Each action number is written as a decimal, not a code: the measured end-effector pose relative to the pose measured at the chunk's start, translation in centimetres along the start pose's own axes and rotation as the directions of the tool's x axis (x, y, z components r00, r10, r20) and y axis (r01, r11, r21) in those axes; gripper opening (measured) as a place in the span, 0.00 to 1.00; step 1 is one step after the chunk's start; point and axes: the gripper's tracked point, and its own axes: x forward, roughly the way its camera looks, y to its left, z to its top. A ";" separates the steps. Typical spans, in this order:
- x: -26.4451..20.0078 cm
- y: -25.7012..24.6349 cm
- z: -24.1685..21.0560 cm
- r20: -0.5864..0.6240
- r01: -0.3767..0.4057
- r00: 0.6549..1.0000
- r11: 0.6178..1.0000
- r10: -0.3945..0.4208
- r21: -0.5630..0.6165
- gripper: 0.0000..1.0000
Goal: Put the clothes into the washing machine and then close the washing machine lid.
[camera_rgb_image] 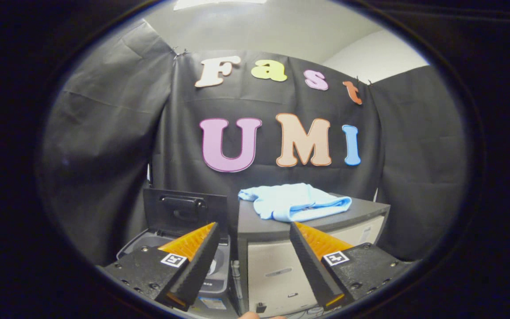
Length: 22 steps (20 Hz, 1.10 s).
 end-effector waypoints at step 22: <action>19.3 -8.4 -4.5 -0.440 -0.010 0.897 0.997 0.040 0.070 0.94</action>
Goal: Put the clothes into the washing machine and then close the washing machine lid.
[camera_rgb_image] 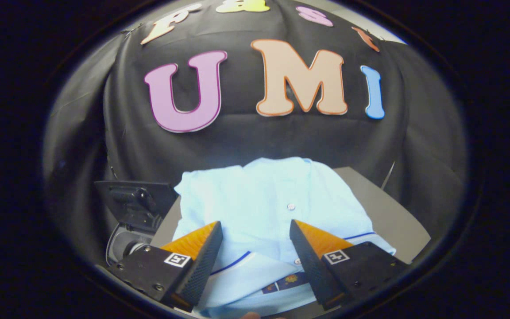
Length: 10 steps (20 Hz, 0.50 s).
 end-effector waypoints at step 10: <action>0.2 -2.4 0.3 0.081 0.043 0.995 0.977 -0.061 0.209 0.46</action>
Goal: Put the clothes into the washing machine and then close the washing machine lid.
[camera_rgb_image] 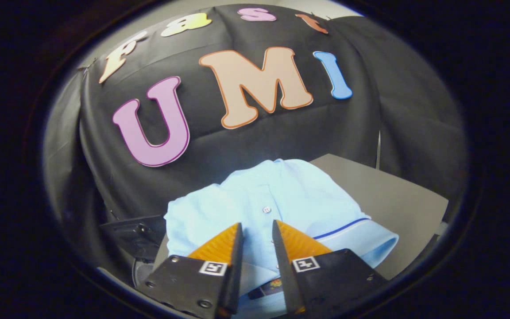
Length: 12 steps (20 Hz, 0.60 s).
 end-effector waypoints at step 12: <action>-0.8 -0.5 -0.1 0.023 -0.011 1.000 0.984 0.015 -0.178 0.01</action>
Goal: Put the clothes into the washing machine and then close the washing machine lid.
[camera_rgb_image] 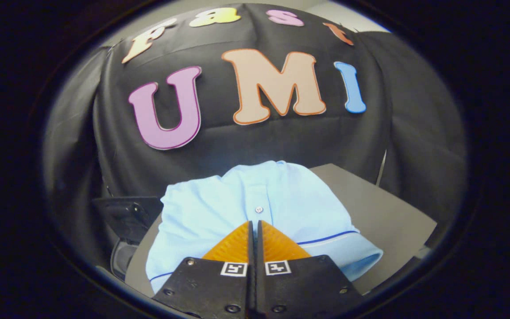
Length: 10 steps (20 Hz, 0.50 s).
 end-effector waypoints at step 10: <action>-2.6 2.9 3.5 0.105 0.058 0.993 0.995 -0.050 -0.076 0.00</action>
